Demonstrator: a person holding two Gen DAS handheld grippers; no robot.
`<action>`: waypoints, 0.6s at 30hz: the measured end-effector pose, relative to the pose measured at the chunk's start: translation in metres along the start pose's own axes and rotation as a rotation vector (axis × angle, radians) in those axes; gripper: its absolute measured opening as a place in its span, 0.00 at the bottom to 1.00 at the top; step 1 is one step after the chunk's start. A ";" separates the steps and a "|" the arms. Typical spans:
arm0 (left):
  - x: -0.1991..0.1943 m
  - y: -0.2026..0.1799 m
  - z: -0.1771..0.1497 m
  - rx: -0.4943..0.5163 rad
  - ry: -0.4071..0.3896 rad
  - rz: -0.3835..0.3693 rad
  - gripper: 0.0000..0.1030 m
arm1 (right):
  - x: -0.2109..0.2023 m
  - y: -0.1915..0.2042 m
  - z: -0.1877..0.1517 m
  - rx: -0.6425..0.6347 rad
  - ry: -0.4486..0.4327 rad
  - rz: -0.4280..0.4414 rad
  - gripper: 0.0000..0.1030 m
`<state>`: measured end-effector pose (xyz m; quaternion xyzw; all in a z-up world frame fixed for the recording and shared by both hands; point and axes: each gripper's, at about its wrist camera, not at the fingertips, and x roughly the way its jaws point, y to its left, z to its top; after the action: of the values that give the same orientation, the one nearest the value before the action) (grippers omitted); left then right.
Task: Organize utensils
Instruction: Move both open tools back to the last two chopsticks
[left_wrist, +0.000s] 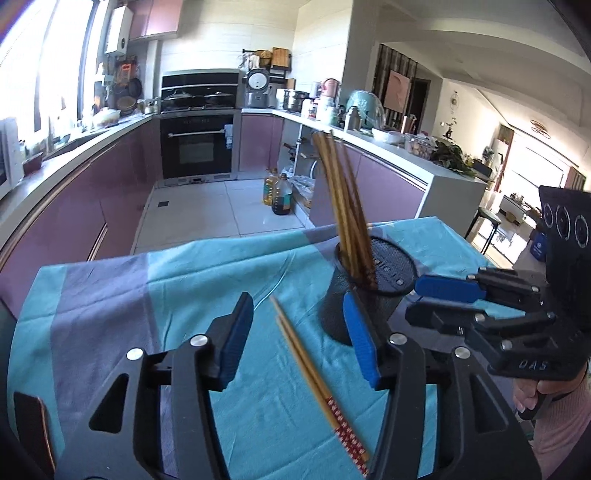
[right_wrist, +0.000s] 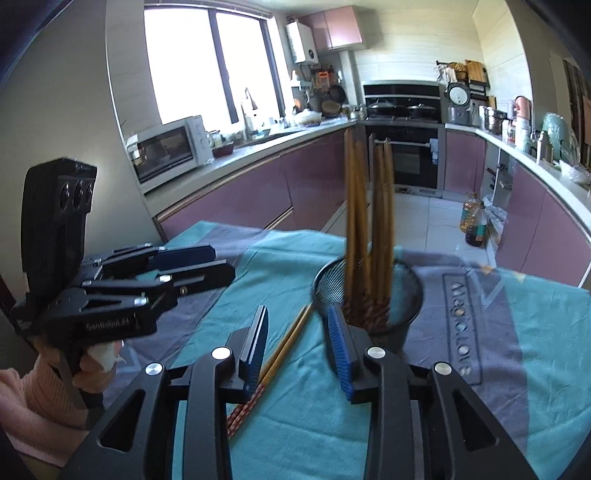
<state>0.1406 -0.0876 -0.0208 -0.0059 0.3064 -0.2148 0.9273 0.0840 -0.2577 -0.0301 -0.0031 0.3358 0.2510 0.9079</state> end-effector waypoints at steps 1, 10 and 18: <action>-0.001 0.004 -0.006 -0.007 0.008 0.013 0.52 | 0.004 0.002 -0.004 -0.001 0.014 0.002 0.31; 0.002 0.029 -0.056 -0.066 0.083 0.087 0.73 | 0.049 0.020 -0.043 0.033 0.167 0.040 0.31; 0.008 0.033 -0.075 -0.089 0.114 0.123 0.86 | 0.065 0.027 -0.056 0.060 0.217 0.034 0.31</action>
<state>0.1161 -0.0522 -0.0913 -0.0163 0.3679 -0.1438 0.9185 0.0792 -0.2144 -0.1087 0.0026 0.4393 0.2543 0.8616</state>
